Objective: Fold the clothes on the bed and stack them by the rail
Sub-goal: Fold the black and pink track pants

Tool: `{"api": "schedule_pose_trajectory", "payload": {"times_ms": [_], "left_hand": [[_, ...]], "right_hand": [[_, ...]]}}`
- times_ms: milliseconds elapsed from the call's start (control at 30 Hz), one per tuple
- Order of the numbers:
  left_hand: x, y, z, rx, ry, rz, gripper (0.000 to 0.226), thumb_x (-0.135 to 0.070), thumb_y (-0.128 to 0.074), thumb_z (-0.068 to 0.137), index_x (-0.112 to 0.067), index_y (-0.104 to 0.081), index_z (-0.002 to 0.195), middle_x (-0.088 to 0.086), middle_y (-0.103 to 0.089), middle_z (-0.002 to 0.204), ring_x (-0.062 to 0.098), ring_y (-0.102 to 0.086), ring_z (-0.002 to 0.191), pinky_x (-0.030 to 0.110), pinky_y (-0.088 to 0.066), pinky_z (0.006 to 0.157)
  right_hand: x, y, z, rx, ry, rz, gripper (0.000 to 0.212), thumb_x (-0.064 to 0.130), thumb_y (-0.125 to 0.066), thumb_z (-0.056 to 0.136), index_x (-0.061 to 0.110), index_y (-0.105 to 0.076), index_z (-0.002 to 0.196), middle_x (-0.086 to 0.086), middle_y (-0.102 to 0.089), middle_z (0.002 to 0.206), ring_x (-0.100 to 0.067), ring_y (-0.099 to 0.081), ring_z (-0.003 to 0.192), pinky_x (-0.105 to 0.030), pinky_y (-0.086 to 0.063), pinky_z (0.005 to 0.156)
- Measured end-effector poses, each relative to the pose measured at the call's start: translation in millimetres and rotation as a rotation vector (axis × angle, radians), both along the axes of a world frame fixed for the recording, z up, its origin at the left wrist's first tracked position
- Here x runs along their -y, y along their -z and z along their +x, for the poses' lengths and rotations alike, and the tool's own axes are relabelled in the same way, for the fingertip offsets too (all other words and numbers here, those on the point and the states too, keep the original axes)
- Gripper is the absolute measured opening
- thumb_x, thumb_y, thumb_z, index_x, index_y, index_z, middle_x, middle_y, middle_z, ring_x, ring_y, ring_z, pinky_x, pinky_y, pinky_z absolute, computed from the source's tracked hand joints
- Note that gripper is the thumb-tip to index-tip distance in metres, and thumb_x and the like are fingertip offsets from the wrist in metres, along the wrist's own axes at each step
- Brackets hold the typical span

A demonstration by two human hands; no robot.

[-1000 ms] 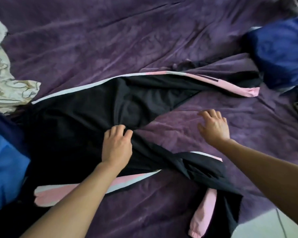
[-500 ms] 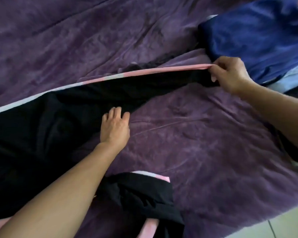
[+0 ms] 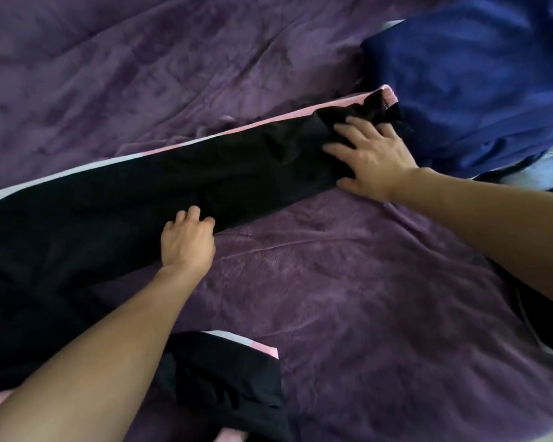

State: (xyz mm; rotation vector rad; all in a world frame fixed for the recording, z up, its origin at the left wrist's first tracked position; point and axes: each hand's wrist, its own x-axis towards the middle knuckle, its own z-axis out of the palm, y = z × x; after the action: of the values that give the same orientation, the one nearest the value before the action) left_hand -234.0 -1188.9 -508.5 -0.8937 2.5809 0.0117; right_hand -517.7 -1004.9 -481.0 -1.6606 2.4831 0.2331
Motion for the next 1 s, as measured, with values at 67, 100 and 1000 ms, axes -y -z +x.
{"api": "schedule_pose_trajectory", "payload": {"times_ms": [67,100,1000], "left_hand": [[-2.5,1.0,6.6,-0.054,0.029,0.040,0.022,-0.018,-0.048,0.095,-0.015,-0.065,0.109,0.006,-0.052,0.121,0.025,-0.050,0.107,0.037,-0.043,0.085],[-5.6,0.9,10.5,-0.075,0.055,0.068,0.022,-0.018,-0.048,0.094,-0.014,-0.065,0.108,0.006,-0.053,0.122,0.024,-0.050,0.107,0.037,-0.043,0.085],[-36.5,-30.4,329.3,0.055,-0.069,0.147,0.071,-0.034,-0.054,0.089,-0.016,-0.019,0.149,0.010,-0.023,0.152,0.028,-0.022,0.140,0.040,-0.028,0.111]], "right_hand": [[-9.9,6.4,-7.1,0.014,0.029,0.081,0.050,0.039,-0.064,0.082,0.025,-0.057,0.130,-0.007,-0.037,0.150,-0.028,-0.030,0.137,-0.044,-0.031,0.101],[-14.5,6.5,-11.1,0.040,0.079,0.056,0.043,0.035,-0.063,0.083,0.022,-0.061,0.125,-0.007,-0.040,0.148,-0.028,-0.033,0.136,-0.042,-0.032,0.100],[-42.5,-35.5,243.6,0.338,0.849,-0.210,0.056,0.023,-0.070,0.075,0.019,-0.054,0.129,-0.017,-0.058,0.125,-0.038,-0.054,0.116,-0.044,-0.045,0.094]]}}
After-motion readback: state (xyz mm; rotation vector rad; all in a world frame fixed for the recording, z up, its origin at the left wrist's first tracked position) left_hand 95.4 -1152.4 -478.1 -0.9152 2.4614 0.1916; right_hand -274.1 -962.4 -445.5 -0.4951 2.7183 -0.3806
